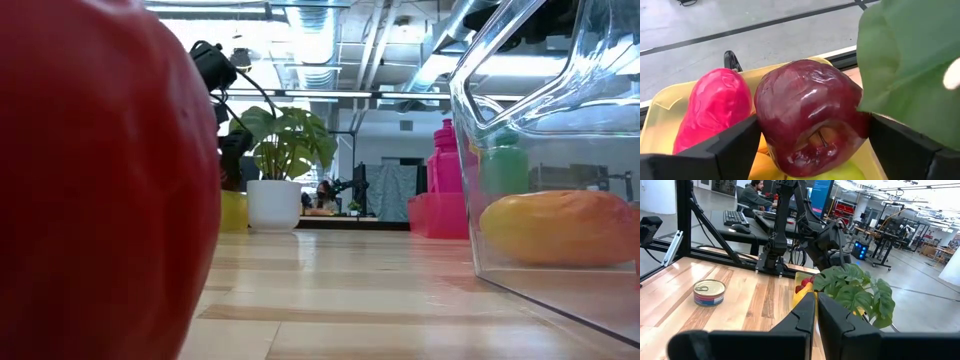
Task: Pick & Place Food Item
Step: Put the dark red apple into the yellow bin
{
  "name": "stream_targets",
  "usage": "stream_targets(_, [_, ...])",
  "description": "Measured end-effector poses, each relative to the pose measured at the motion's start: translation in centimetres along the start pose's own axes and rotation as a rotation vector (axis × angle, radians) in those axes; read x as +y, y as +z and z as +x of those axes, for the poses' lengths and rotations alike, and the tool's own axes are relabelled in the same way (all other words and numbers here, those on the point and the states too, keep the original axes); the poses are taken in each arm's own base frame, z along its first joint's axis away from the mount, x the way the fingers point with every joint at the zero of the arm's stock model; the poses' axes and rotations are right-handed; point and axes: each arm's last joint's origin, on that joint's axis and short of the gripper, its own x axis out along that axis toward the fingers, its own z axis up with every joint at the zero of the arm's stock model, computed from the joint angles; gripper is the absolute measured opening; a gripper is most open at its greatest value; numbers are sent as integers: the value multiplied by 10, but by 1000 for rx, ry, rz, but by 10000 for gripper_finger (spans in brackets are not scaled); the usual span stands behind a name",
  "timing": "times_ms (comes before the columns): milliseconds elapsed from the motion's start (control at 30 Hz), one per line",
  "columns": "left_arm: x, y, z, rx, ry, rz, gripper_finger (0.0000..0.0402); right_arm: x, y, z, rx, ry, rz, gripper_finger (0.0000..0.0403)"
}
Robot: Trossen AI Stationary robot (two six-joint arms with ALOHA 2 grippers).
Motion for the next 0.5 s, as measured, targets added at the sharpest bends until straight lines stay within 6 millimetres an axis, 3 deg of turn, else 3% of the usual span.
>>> stream_targets(333, [0, 0, 0, 4, 0, 1, 394, 0, -1, 0, 6, 2, 0, 15])
stream_targets(500, [0, 0, -1, -1, -2, -1, 393, 0, -1, 0, 7, 2, 0, 15])
